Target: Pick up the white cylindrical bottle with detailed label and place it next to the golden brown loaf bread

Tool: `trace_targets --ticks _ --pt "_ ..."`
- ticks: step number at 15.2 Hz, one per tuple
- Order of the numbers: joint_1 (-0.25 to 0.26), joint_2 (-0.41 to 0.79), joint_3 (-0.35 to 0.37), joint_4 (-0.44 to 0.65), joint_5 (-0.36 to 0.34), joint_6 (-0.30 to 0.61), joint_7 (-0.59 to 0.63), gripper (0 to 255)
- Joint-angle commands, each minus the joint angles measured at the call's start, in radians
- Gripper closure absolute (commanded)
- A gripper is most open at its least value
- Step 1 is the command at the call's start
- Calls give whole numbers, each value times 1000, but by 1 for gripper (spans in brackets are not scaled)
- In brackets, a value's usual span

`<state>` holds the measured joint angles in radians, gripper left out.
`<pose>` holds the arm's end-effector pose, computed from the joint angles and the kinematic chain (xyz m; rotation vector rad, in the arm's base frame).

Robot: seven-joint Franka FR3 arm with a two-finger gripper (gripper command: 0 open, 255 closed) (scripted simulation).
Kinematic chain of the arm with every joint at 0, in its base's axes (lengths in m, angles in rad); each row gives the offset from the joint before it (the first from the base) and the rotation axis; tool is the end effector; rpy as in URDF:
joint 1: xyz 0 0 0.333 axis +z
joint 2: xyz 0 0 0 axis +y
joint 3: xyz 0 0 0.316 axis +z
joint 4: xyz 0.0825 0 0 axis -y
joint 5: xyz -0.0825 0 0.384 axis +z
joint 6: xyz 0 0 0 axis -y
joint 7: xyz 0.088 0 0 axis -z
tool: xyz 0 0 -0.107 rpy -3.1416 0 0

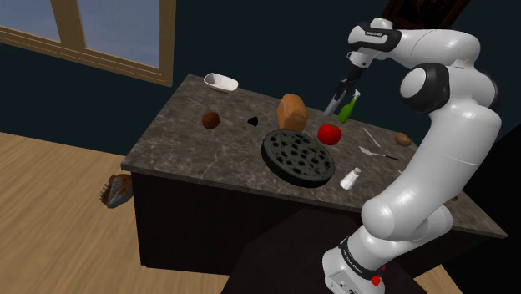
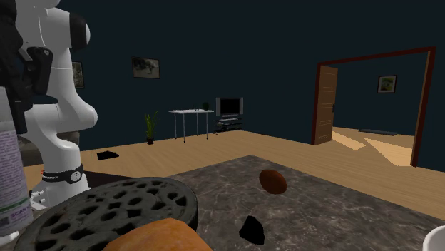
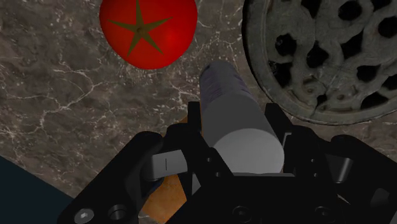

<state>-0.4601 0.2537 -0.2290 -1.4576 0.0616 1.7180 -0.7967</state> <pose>0.5067 -0.3886 0.5432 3.1311 0.1668 0.0196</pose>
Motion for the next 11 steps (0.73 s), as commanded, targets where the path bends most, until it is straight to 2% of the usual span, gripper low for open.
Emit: trace_targets --ticks 1,11 --pt "1 -3 0 -31 0 29 -1 255" --pt "4 1 2 -161 2 162 -4 255"
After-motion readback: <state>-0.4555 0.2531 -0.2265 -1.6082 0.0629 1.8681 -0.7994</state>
